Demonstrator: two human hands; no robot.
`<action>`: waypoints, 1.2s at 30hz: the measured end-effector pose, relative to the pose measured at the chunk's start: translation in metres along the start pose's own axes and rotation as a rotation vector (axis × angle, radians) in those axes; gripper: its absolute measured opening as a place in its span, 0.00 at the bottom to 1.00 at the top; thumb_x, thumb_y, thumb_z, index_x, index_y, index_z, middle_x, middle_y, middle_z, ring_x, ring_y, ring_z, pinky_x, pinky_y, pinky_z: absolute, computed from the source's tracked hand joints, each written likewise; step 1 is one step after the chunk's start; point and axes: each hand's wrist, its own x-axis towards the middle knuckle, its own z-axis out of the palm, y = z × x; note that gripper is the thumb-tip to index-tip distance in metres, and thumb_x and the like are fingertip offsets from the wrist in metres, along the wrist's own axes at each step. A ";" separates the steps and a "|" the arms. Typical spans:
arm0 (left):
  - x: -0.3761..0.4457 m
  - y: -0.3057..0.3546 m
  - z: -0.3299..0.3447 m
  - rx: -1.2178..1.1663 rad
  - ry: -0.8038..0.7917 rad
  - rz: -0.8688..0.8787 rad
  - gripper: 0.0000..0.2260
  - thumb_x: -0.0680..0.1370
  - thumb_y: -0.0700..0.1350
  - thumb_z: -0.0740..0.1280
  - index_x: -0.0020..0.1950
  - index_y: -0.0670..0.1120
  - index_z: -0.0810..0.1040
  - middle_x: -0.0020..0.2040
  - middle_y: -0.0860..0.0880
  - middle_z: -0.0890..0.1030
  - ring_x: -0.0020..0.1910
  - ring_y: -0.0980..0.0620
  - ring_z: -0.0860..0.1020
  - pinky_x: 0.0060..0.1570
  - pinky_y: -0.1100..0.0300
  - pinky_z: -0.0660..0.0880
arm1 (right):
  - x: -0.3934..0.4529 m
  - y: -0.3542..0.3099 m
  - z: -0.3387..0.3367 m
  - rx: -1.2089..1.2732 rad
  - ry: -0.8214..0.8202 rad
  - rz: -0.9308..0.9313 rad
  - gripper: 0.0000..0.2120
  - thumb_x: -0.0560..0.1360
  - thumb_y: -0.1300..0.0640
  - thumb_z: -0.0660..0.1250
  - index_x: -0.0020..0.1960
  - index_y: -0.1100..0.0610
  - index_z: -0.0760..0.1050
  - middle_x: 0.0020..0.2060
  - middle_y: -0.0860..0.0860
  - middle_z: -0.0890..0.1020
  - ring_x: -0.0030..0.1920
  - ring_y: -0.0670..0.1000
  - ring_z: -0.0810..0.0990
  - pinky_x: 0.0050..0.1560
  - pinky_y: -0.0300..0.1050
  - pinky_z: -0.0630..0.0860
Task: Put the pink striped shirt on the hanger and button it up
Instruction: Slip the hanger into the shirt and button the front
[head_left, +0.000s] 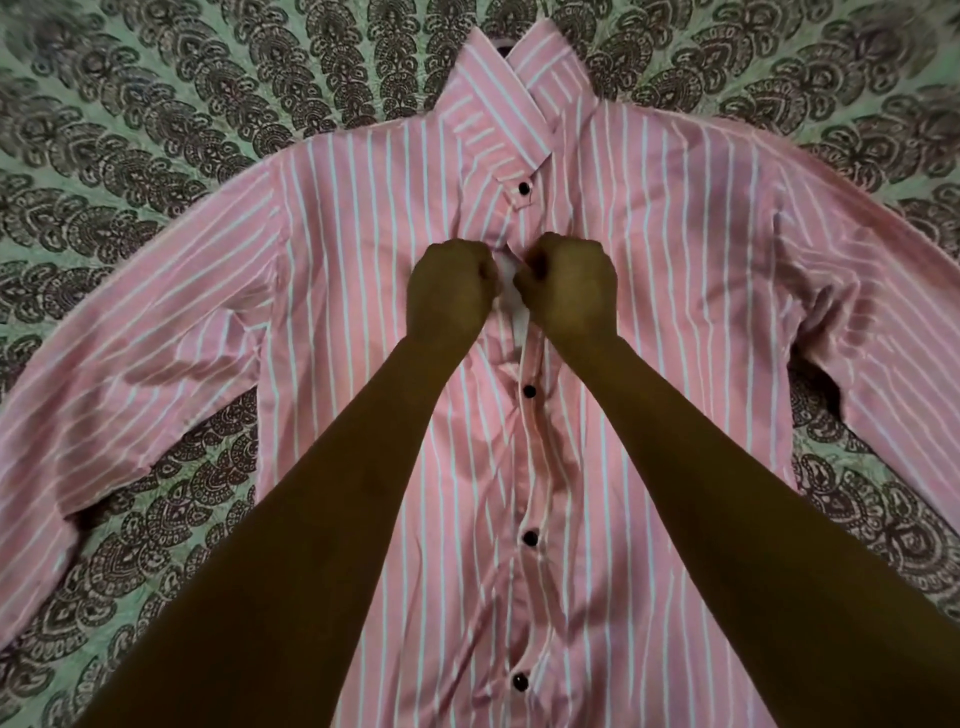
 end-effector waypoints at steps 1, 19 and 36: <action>0.001 0.000 0.000 0.006 -0.002 0.005 0.10 0.70 0.36 0.61 0.39 0.42 0.82 0.41 0.44 0.84 0.44 0.44 0.80 0.46 0.53 0.75 | 0.001 0.001 -0.003 0.074 0.027 0.059 0.08 0.70 0.58 0.66 0.43 0.62 0.79 0.41 0.58 0.82 0.44 0.58 0.79 0.38 0.43 0.68; 0.012 0.024 0.000 -0.519 -0.002 -0.355 0.14 0.67 0.32 0.69 0.28 0.50 0.79 0.24 0.55 0.78 0.35 0.46 0.81 0.45 0.49 0.81 | -0.009 0.014 -0.009 0.815 -0.158 0.345 0.07 0.69 0.68 0.67 0.41 0.58 0.81 0.38 0.60 0.82 0.41 0.59 0.81 0.50 0.57 0.79; 0.010 0.034 -0.002 -0.351 0.112 -0.221 0.08 0.66 0.38 0.72 0.35 0.48 0.75 0.30 0.56 0.75 0.36 0.51 0.79 0.44 0.58 0.78 | -0.011 0.014 -0.004 1.112 -0.103 0.498 0.08 0.73 0.69 0.64 0.42 0.58 0.78 0.37 0.54 0.80 0.38 0.50 0.78 0.42 0.43 0.78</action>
